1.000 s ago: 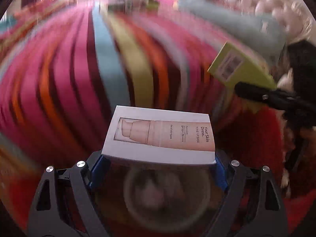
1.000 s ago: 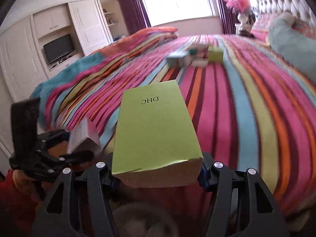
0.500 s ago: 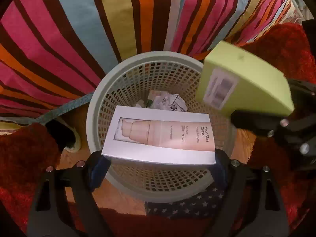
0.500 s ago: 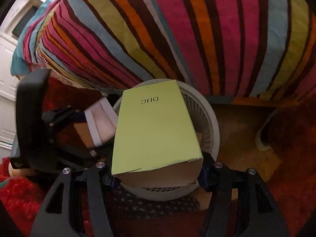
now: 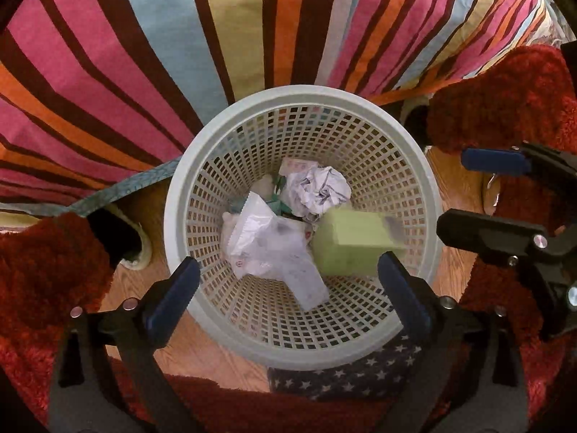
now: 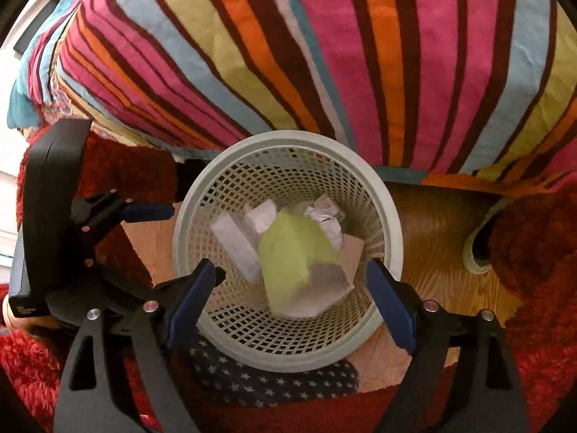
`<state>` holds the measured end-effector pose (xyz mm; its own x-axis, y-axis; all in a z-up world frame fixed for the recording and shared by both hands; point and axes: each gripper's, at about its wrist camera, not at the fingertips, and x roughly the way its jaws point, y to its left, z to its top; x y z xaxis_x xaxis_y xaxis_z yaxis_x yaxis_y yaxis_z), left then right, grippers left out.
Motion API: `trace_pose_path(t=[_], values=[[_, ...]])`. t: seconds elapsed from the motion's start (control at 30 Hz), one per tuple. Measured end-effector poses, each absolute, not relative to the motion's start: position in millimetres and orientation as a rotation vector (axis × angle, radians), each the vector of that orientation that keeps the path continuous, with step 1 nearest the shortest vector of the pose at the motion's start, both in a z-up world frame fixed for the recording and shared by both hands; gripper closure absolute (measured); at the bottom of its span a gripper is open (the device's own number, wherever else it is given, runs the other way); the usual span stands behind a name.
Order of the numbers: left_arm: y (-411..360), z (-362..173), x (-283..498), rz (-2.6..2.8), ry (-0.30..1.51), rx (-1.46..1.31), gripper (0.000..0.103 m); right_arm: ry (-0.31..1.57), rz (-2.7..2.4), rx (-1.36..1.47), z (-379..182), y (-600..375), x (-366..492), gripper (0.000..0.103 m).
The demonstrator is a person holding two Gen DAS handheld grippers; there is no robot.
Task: Collect trash
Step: 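Carry both boxes over the wastebasket and open both tools to drop them, then grasp the light blue printed box with the left tool while the right tool grasps the lime-green tissue box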
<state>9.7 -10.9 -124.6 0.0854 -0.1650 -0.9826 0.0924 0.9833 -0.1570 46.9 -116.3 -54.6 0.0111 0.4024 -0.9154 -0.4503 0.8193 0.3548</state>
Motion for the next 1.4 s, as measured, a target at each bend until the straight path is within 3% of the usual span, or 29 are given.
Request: trace_pose_path(t=[0.53, 0.7, 0.9, 1.1, 1.4], values=[[-9, -113, 9, -0.194, 1.42, -0.091, 0.007, 1.402, 0.65, -0.015, -63, -129, 55, 0.022], [8, -62, 3, -0.153, 1.208, -0.126, 0.007, 1.322, 0.672, 0.023, -45, -136, 54, 0.022], [36, 40, 13, -0.146, 0.963, -0.127, 0.007, 1.047, 0.727, 0.073, 28, -158, 56, 0.022], [63, 126, 104, -0.023, 0.733, -0.01, 0.007, 0.657, 0.607, 0.02, 130, -170, 123, 0.022], [99, 147, 302, -0.016, 0.67, -0.11, 0.007, 0.558, 0.457, 0.001, 169, -142, 274, 0.022]])
